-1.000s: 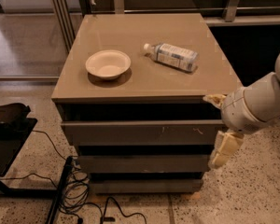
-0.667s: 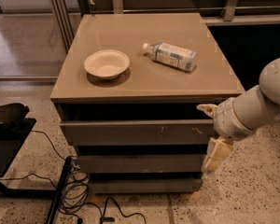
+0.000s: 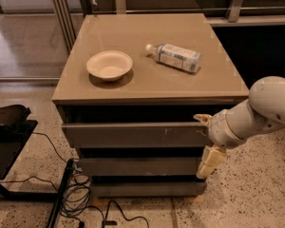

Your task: Open top drawer

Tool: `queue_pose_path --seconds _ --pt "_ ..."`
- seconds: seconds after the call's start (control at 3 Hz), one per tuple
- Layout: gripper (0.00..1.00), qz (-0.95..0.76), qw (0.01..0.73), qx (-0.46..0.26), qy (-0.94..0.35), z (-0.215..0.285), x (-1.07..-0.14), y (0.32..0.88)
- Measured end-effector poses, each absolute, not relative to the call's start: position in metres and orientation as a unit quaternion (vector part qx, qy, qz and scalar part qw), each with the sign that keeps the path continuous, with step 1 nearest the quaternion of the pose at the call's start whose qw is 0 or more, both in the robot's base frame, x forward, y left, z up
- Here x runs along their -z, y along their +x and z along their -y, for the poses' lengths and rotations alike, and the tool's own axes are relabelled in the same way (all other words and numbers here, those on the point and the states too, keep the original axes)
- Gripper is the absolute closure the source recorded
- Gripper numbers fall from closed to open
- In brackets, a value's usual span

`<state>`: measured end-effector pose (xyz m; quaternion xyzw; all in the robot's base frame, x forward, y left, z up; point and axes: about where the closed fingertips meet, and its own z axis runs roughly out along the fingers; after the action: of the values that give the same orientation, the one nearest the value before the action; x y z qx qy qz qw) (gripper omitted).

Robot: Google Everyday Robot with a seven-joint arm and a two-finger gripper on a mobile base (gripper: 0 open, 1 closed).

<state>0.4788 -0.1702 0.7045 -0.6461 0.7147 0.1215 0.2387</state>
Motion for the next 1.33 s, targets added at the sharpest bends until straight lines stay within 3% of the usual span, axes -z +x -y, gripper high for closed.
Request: queue_pose_path --seconds 1.33 --pt "0.00 -0.721 0.229 -0.112 -0.644 0.161 -0.642 0.516"
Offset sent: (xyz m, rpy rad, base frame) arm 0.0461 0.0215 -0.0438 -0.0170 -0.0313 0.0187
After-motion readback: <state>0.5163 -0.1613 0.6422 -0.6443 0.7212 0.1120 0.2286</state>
